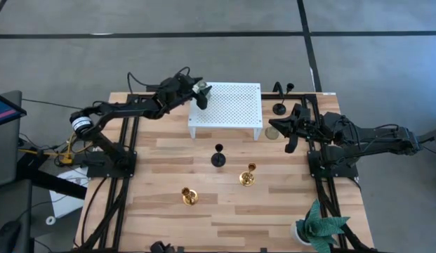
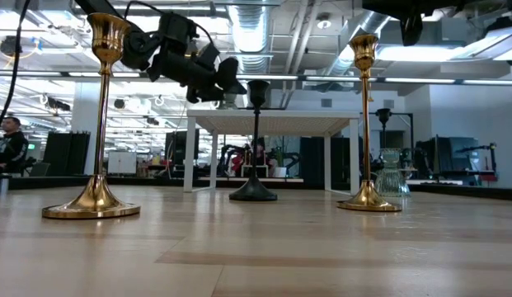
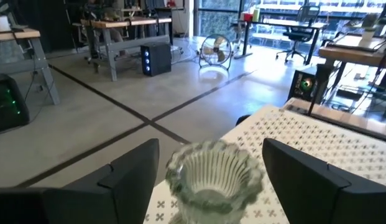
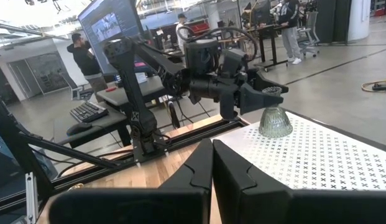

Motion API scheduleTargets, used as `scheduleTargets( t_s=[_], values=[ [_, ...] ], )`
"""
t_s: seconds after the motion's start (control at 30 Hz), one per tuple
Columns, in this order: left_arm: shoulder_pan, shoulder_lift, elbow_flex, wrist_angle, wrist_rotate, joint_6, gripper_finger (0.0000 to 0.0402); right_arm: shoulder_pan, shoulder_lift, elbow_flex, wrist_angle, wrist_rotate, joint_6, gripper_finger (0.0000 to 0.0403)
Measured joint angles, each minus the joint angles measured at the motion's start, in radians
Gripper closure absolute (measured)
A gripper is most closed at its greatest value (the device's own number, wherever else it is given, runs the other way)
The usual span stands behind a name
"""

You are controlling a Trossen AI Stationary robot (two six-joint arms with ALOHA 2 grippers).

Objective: Pick & Place candle stick holders
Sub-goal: Put the top black candle holder on the shelf

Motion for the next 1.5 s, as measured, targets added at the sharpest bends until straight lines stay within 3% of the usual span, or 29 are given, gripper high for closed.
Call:
scheduleTargets(
  t_s=[0.87,1.17,1.37,1.5],
  values=[
    [-0.004,-0.393,0.0,-0.224,0.048,0.001,0.0121,0.0,0.0,0.0,0.0,0.0,0.0,0.0403],
    [-0.034,-0.497,0.0,-0.429,0.051,-0.002,0.02,0.0,0.0,0.0,0.0,0.0,0.0,0.0403],
    [-0.088,-0.535,0.0,-0.448,0.168,-0.002,0.0262,0.0,0.0,0.0,0.0,0.0,-0.001,0.0403],
    [-0.118,-0.555,0.0,-0.451,0.184,-0.002,0.0301,0.0,0.0,0.0,0.0,0.021,0.0,0.0403]
  ],
)
